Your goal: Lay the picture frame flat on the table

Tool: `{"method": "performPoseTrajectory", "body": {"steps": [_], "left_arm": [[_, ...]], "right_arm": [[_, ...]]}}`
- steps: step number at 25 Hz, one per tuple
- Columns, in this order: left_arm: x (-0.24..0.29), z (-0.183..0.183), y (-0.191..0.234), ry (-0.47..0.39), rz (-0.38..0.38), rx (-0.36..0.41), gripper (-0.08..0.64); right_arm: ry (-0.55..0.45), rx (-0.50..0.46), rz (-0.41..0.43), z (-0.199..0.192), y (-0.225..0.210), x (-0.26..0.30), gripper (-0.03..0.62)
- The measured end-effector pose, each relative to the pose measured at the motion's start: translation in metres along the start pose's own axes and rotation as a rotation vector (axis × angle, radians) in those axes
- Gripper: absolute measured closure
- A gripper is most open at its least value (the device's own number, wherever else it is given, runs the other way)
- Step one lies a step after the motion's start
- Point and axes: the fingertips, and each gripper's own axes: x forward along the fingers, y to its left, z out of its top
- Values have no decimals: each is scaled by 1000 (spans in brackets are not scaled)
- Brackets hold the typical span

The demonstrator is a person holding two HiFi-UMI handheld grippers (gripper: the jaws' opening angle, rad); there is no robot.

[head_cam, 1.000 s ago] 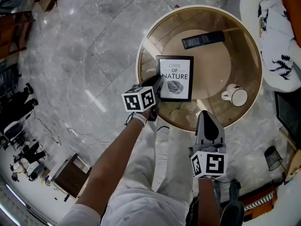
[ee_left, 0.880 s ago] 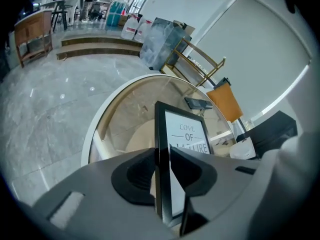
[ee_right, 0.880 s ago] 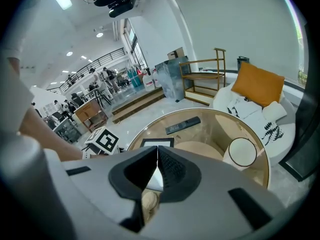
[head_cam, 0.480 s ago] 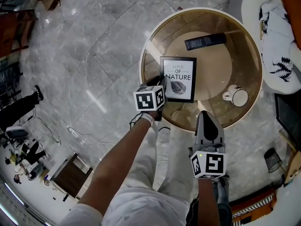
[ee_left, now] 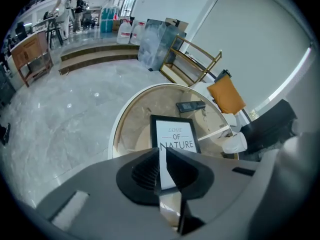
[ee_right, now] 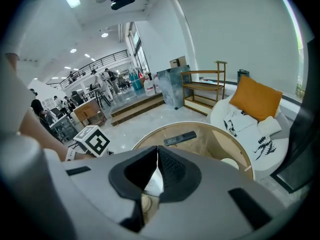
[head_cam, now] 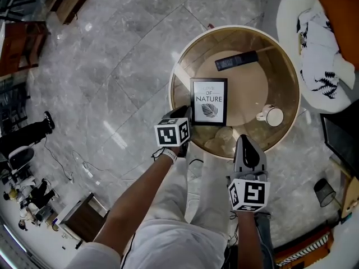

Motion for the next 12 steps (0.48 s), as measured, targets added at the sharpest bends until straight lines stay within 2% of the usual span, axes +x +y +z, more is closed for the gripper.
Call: {"method": "performPoseTrajectory", "body": {"steps": [5, 12], "left_arm": [[-56, 1, -23, 2, -44, 44, 533], [-142, 37, -64, -73, -112, 94, 543]], "right_arm": [[-37, -23, -15, 37, 9, -35, 588], [-85, -62, -28, 90, 20, -94, 588]]}}
